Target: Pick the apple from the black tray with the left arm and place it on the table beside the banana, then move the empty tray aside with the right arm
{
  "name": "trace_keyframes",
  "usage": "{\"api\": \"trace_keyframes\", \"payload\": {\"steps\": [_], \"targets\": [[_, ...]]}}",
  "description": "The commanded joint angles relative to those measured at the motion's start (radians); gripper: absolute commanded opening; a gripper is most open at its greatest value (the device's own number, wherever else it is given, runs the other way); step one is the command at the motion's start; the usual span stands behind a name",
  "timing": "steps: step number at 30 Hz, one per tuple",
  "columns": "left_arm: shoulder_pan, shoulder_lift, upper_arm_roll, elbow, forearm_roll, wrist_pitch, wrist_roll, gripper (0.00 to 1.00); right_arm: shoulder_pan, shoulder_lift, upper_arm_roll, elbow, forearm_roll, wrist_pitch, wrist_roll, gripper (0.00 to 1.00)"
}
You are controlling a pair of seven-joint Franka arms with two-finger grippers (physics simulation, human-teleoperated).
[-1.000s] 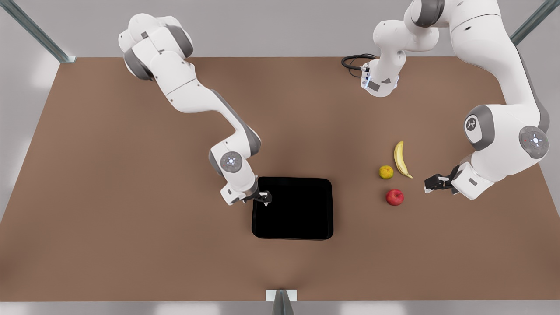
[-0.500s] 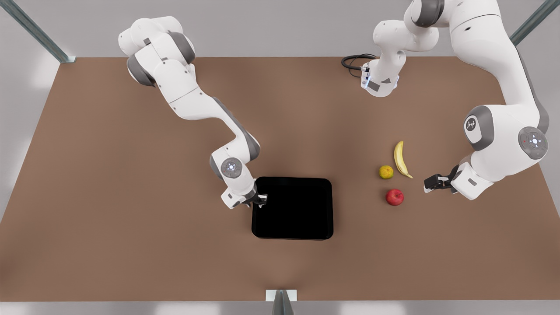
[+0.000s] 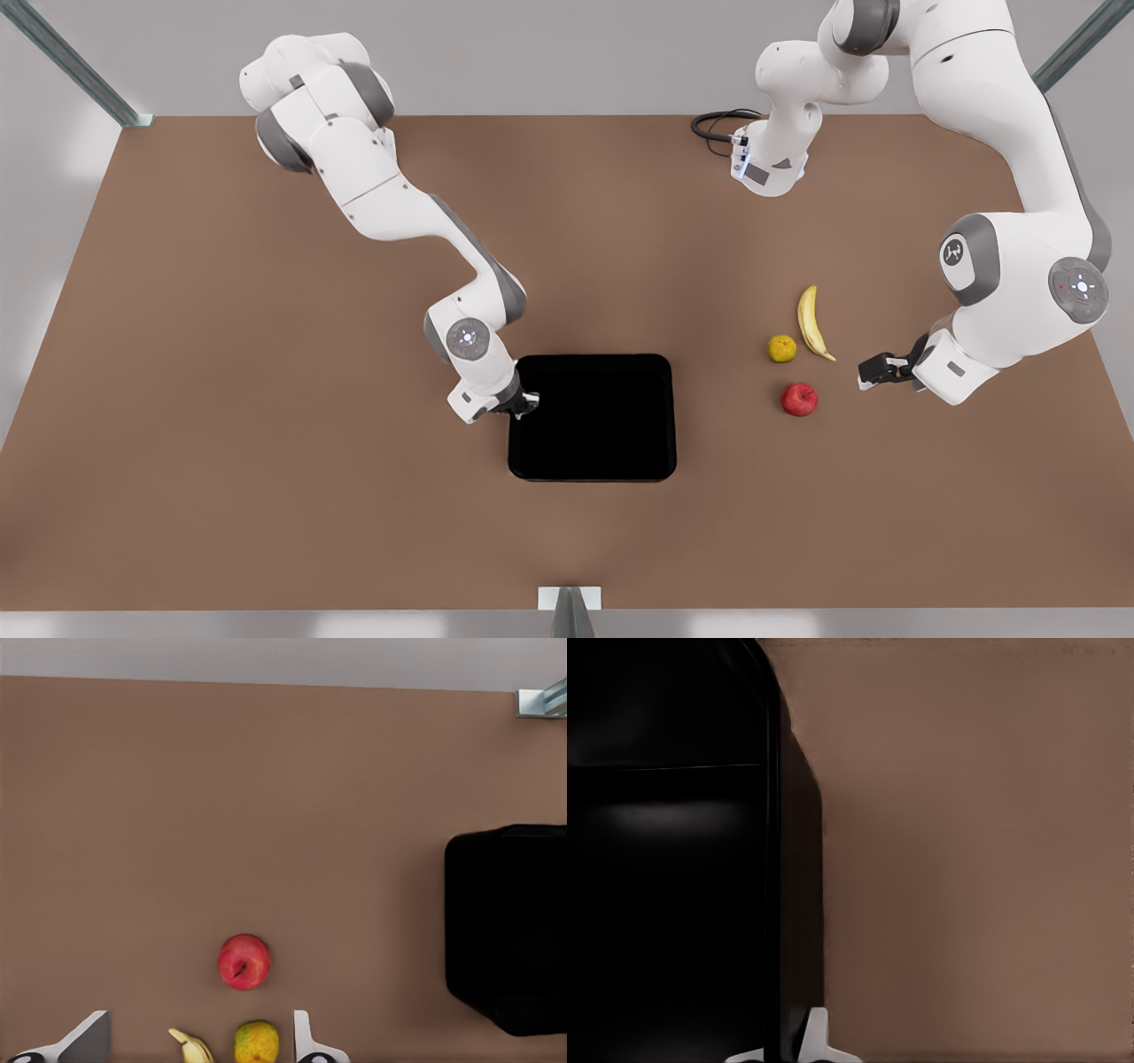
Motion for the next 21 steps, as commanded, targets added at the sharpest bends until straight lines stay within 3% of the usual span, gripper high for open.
{"api": "trace_keyframes", "payload": {"steps": [1, 16, 19, 21], "targets": [[0.000, -0.001, 0.000, 0.001, 0.001, -0.001, -0.006, 1.00, 0.000, -0.021, 0.002, 0.002, -0.004, -0.054, -0.028, 0.19], [0.000, -0.001, 0.000, 0.001, 0.001, -0.004, -0.004, 1.00, -0.090, -0.294, -0.033, 0.000, 0.007, -0.685, -0.440, 0.17], [0.000, -0.001, 0.000, 0.001, 0.001, -0.001, -0.006, 1.00, -0.115, -0.328, -0.084, 0.000, 0.041, -0.745, -0.592, 0.17], [0.000, 0.000, 0.000, 0.001, 0.001, 0.002, -0.006, 1.00, -0.117, -0.339, -0.173, 0.003, 0.118, -0.772, -0.732, 0.17]]}}
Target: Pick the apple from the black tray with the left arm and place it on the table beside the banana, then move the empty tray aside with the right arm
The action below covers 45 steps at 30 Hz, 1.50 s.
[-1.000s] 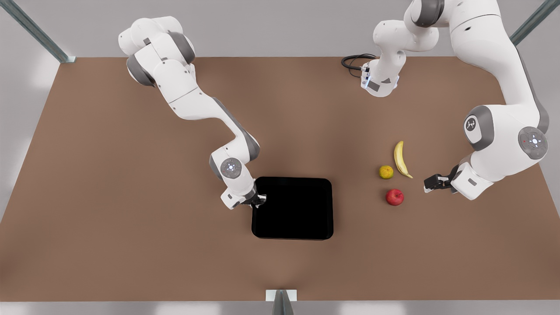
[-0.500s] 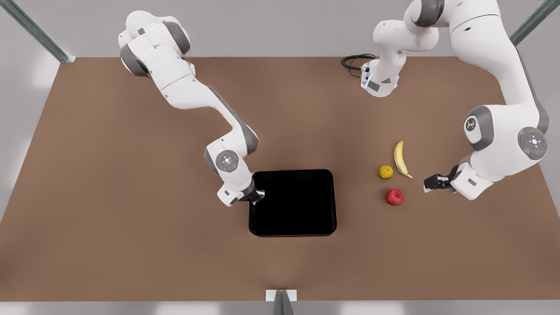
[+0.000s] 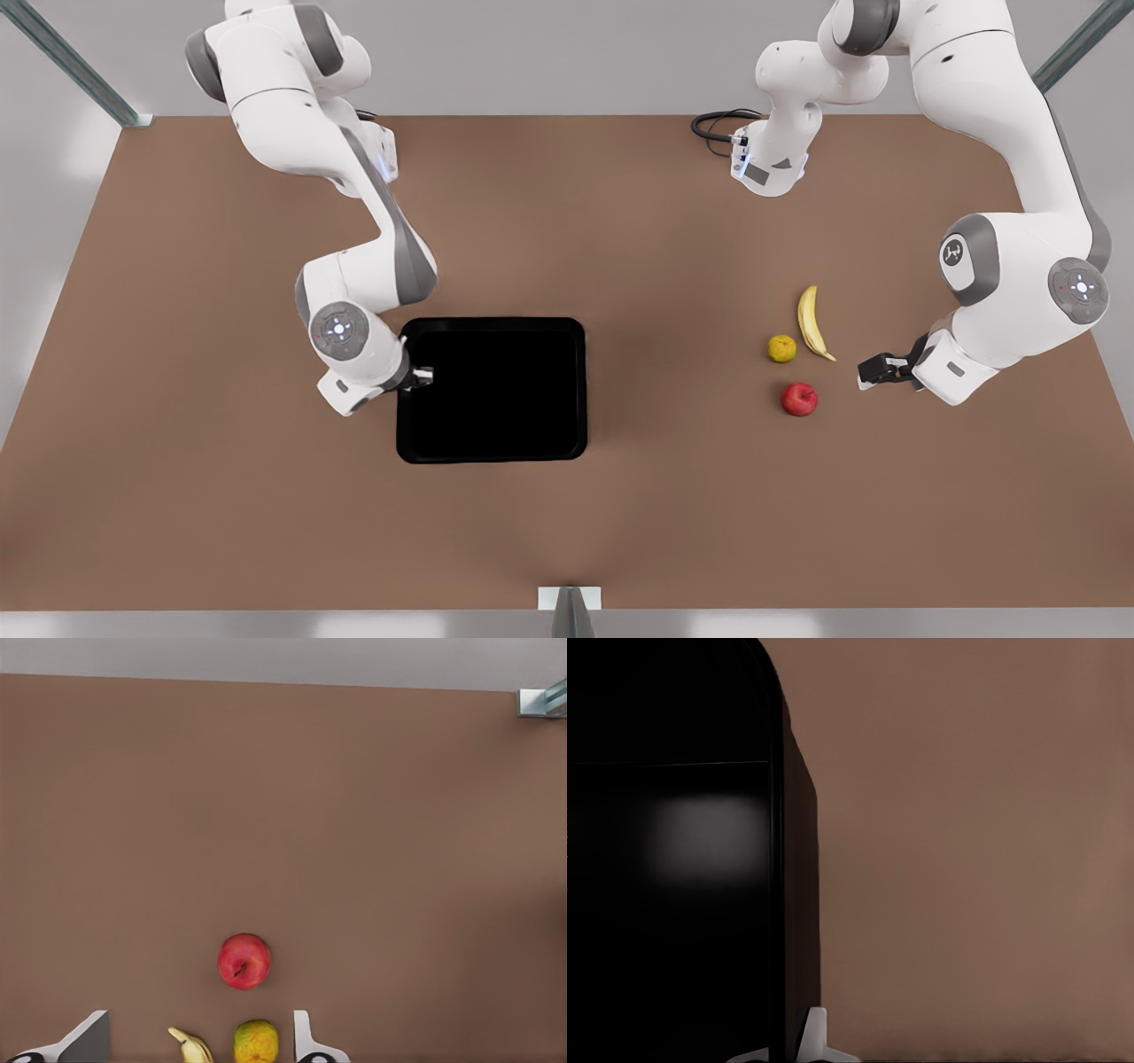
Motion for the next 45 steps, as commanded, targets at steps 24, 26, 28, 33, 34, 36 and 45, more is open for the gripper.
{"api": "trace_keyframes", "payload": {"steps": [24, 26, 28, 33, 34, 36, 45], "targets": [[-0.011, 0.001, -0.006, 0.011, 0.004, -0.007, -0.072, 1.00, -0.043, 0.125, -0.481, 0.043, 0.519, 0.090, -1.063, 0.11], [-0.024, 0.007, -0.007, 0.023, 0.033, -0.005, -0.064, 1.00, -0.044, 0.147, -0.493, 0.041, 0.522, 0.130, -1.096, 0.11], [-0.061, 0.008, -0.009, 0.031, 0.085, -0.005, -0.072, 1.00, -0.051, 0.168, -0.502, 0.042, 0.522, 0.136, -1.120, 0.11], [-0.060, 0.016, -0.007, 0.031, 0.085, -0.005, -0.073, 1.00, -0.071, 0.191, -0.522, 0.041, 0.525, 0.159, -1.172, 0.11], [-0.060, 0.016, -0.007, 0.031, 0.085, -0.005, -0.073, 1.00, -0.074, 0.199, -0.524, 0.041, 0.525, 0.161, -1.174, 0.11], [-0.060, 0.016, -0.007, 0.031, 0.085, -0.005, -0.073, 1.00, -0.086, 0.211, -0.522, 0.041, 0.525, 0.181, -1.195, 0.11], [-0.060, 0.016, -0.007, 0.031, 0.087, -0.005, -0.073, 1.00, -0.092, 0.225, -0.518, 0.041, 0.557, 0.181, -1.182, 1.00]]}}
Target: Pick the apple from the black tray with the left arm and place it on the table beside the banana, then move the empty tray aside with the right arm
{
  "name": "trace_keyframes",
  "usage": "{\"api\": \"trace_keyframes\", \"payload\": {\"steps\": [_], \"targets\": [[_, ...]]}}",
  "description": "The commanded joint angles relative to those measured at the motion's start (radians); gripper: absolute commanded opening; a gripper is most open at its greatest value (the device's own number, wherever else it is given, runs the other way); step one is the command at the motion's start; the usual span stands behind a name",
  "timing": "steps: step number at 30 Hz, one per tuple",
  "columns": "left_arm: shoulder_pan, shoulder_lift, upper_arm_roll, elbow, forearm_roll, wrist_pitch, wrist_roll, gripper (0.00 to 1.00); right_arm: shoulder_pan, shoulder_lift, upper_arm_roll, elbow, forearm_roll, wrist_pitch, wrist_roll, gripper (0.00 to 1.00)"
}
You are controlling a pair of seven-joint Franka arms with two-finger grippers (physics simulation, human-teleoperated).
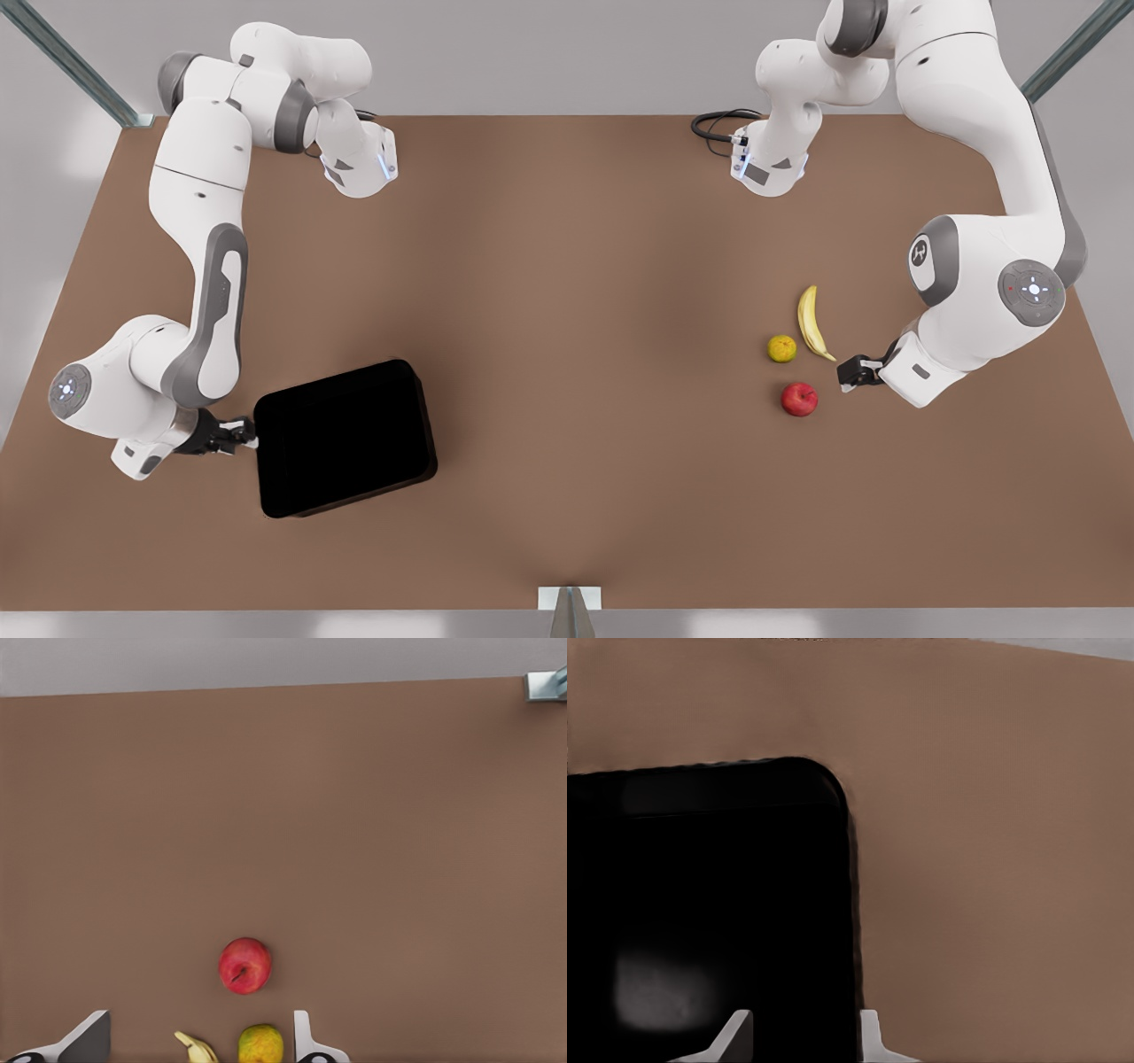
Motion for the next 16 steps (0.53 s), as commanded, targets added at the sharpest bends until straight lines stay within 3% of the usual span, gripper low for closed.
{"api": "trace_keyframes", "payload": {"steps": [1, 4, 7, 9, 16], "targets": [[0.000, -0.001, 0.000, 0.001, 0.001, 0.000, -0.019, 1.00, 0.003, -0.007, 0.000, 0.002, 0.012, 0.007, -0.151, 1.00], [-0.002, -0.001, 0.000, 0.001, 0.001, 0.000, -0.020, 1.00, 0.061, -0.097, 0.010, 0.003, -0.008, -0.052, 0.065, 1.00], [-0.002, -0.001, 0.000, 0.001, 0.001, 0.000, -0.020, 1.00, 0.141, -0.157, 0.008, 0.158, -0.146, -0.316, 0.381, 1.00], [-0.002, 0.002, 0.000, 0.001, 0.001, 0.000, -0.020, 1.00, 0.240, -0.226, 0.011, 0.160, -0.263, -0.333, 0.519, 1.00], [-0.002, 0.002, 0.000, 0.001, 0.003, 0.000, -0.019, 1.00, 0.237, -0.221, -0.006, 0.160, -0.324, -0.362, 0.715, 1.00]]}}
